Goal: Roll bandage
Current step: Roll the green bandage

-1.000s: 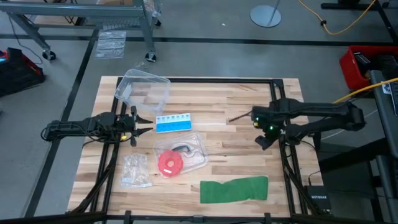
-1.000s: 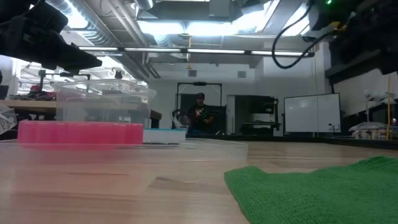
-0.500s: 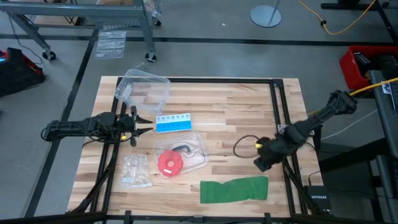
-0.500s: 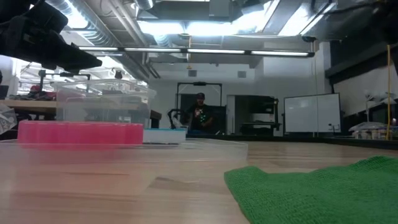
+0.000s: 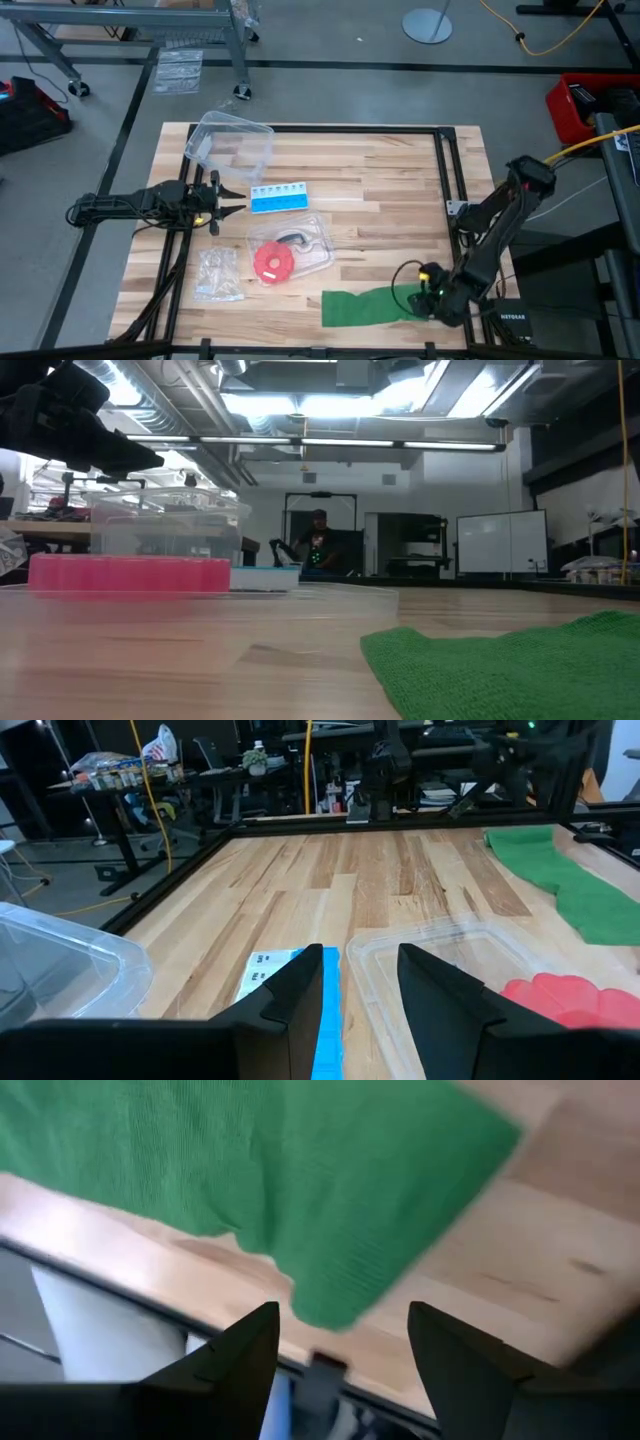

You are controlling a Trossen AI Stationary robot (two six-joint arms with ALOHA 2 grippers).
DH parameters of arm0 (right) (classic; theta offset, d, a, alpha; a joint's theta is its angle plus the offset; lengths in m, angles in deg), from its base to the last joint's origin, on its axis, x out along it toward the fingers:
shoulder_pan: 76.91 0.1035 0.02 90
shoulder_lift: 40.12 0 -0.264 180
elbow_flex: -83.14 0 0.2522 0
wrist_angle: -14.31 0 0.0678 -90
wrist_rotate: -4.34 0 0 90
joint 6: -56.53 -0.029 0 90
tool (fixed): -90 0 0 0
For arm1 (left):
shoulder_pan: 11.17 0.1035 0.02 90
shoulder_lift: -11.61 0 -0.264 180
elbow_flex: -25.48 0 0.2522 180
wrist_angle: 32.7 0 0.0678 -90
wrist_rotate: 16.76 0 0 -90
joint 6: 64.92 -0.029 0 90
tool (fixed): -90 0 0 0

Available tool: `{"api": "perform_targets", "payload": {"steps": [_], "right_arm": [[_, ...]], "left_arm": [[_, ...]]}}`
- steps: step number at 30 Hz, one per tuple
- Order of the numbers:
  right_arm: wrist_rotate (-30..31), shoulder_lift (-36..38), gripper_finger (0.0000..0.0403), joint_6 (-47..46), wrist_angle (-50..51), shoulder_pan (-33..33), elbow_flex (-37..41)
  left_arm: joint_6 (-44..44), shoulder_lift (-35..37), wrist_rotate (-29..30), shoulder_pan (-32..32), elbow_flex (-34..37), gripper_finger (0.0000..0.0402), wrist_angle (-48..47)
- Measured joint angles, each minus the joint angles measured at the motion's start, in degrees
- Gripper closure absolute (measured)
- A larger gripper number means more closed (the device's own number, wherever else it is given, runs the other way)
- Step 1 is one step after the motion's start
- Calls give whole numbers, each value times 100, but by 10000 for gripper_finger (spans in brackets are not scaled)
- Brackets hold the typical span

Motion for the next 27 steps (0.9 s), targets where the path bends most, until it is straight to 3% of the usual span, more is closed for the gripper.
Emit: {"api": "perform_targets", "payload": {"steps": [8,14,19,22,27], "right_arm": [[109,-946,175,-321,-647,102,0],[485,-997,175,-425,-547,91,0],[411,-995,178,-437,-337,91,0],[401,-995,200,-435,-300,90,0],[390,-986,270,-423,-274,89,0]], "left_arm": [[-15,1,0,0,0,277,-2],[-37,2,0,0,0,277,-2],[-37,0,0,0,-2,277,-4],[-35,1,0,0,-2,277,-4],[-35,2,0,0,-2,277,-4]]}}
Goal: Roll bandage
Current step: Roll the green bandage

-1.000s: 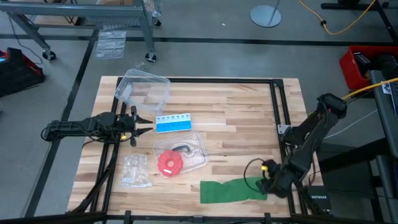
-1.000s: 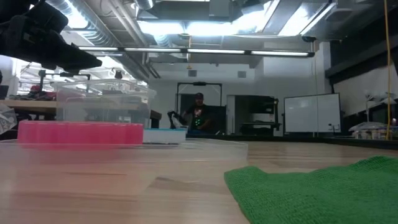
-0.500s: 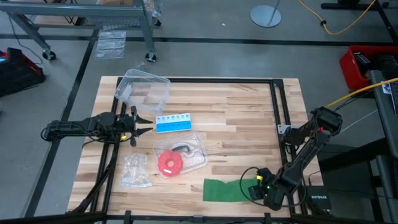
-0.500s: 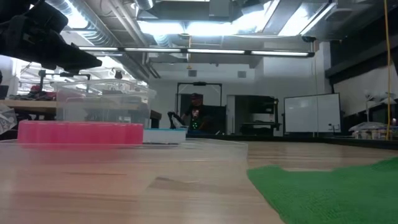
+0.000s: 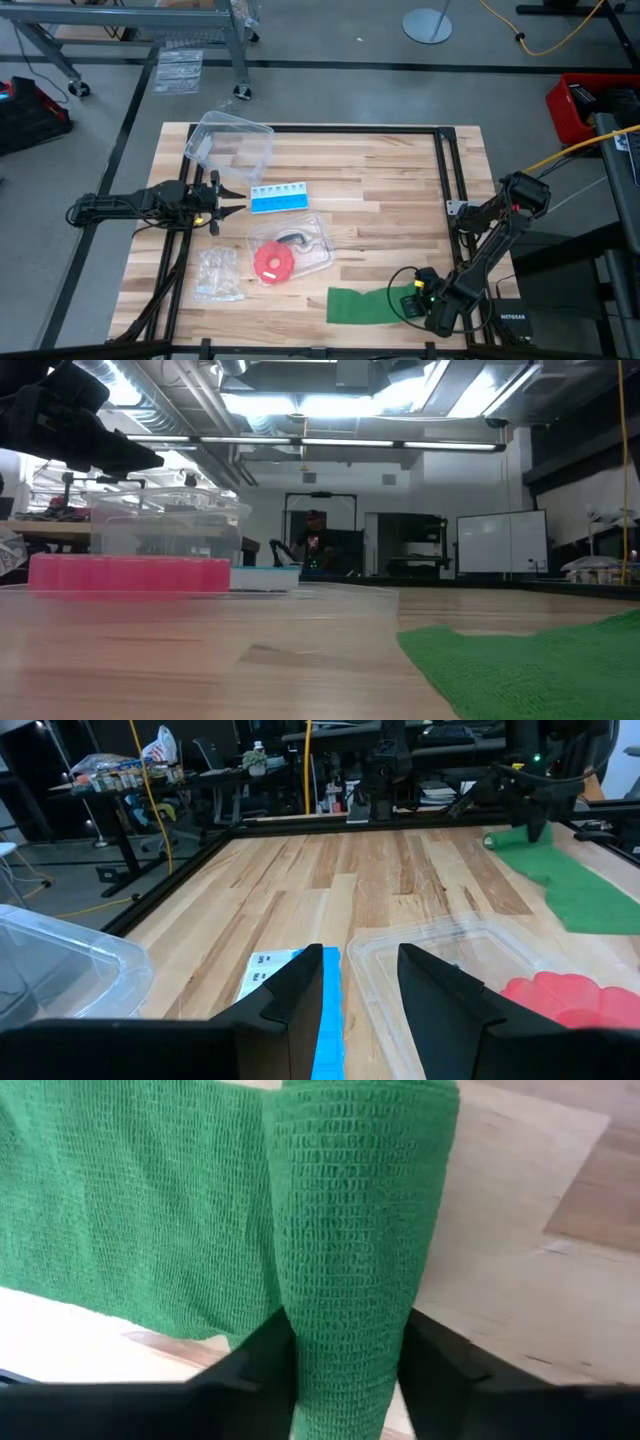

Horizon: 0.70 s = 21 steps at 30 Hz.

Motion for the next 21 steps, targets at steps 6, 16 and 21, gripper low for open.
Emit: {"api": "perform_targets", "payload": {"steps": [6,16,21], "right_arm": [[366,9,329,125,38,11,-4],[1677,275,336,276,884,-6,2],[2307,669,336,331,1681,-88,2]], "left_arm": [[2,0,0,0,0,277,0],[176,-1,1,-2,6,277,53],[1303,0,2,-2,37,277,618]]}}
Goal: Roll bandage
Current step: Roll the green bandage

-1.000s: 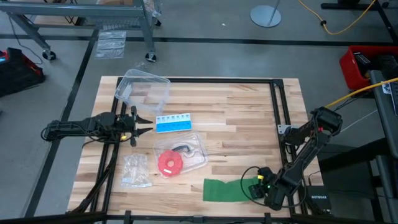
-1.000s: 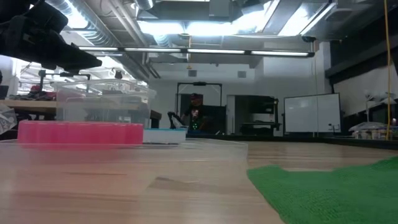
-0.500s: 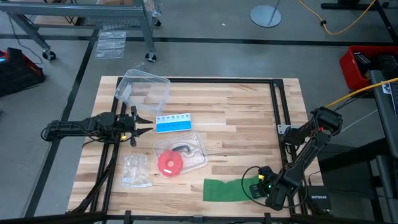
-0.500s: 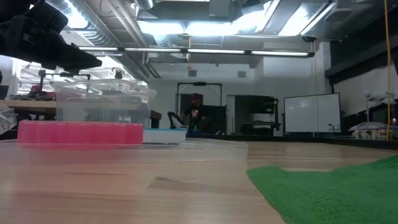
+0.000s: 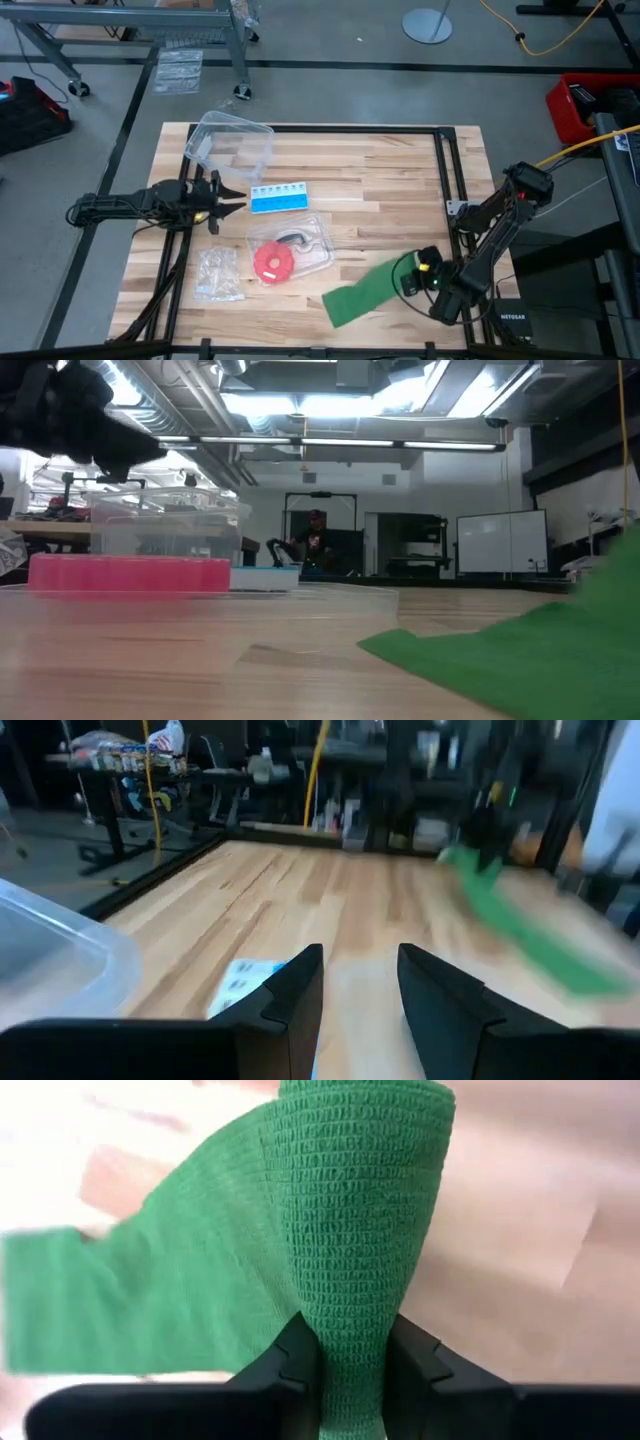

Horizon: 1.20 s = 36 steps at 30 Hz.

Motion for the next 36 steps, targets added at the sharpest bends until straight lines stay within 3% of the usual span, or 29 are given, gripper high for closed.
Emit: {"api": "perform_targets", "payload": {"steps": [4,14,24,36], "right_arm": [[788,316,336,110,388,-39,0],[2244,591,336,725,859,-39,0],[2274,1028,336,1061,2600,-740,0],[2492,2597,336,3046,3625,-2253,0]], "left_arm": [[661,-1,-1,0,-7,277,424],[605,0,23,0,-22,277,1146],[611,-4,155,0,-27,277,1140],[581,-9,179,0,-31,277,1111]]}}
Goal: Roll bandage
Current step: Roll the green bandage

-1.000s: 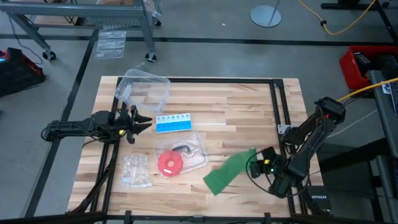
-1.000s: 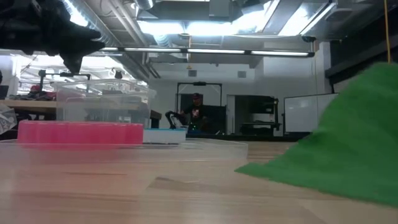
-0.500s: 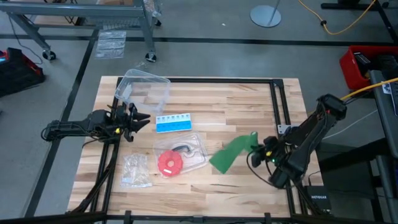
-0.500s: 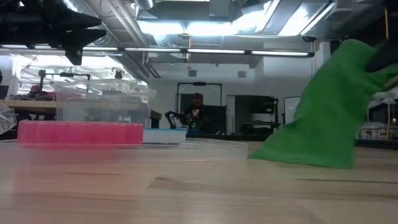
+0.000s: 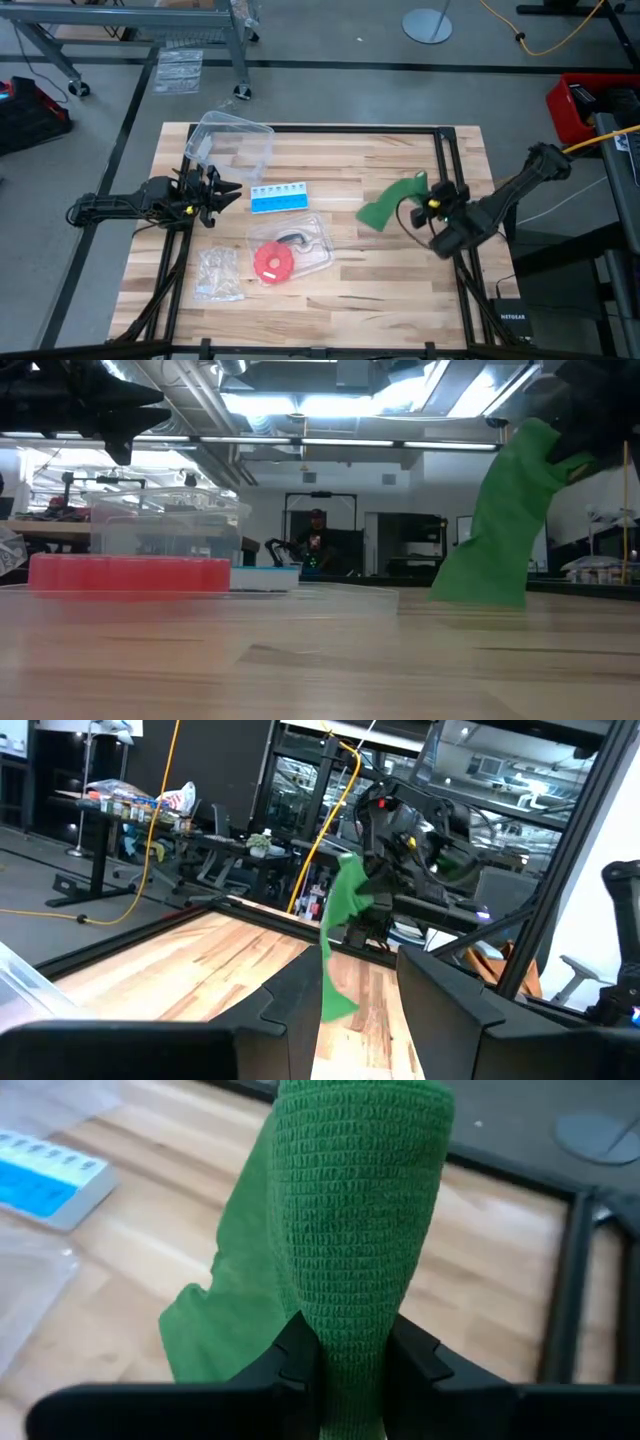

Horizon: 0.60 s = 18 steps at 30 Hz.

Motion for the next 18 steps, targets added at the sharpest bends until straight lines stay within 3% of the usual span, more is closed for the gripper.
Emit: {"api": "perform_targets", "payload": {"steps": [9,18], "right_arm": [[85,966,336,2310,47,-1451,-161],[102,539,336,5262,-391,-2523,-1393]], "left_arm": [[-98,0,148,2,-4,277,2],[-167,0,151,0,-4,277,2]]}}
